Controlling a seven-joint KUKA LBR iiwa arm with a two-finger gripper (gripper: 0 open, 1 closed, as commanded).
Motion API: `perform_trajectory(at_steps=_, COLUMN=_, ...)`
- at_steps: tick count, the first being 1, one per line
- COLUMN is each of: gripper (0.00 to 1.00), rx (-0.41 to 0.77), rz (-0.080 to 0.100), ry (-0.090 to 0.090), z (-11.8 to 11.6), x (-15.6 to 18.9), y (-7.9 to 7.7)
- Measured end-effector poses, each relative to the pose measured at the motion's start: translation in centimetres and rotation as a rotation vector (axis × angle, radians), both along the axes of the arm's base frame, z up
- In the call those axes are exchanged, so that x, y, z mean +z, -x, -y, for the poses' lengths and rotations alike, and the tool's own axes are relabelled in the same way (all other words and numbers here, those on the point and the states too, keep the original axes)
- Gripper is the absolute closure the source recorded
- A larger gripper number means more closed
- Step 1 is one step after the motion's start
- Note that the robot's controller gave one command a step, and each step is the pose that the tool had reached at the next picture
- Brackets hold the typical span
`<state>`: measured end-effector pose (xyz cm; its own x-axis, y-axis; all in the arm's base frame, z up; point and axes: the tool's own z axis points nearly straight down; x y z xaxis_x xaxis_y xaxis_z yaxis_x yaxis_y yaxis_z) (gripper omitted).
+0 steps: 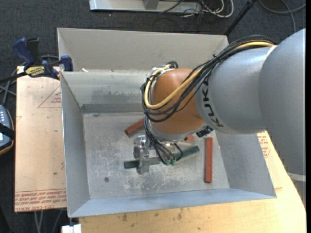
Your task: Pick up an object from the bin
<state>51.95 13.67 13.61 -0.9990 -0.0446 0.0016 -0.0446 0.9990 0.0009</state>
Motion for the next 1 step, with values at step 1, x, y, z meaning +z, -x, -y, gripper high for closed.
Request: perform_trajectory(at_steps=1, gripper=1.00, rx=0.000, rz=-0.004, ry=0.001, z=0.02, x=1.48, y=0.08)
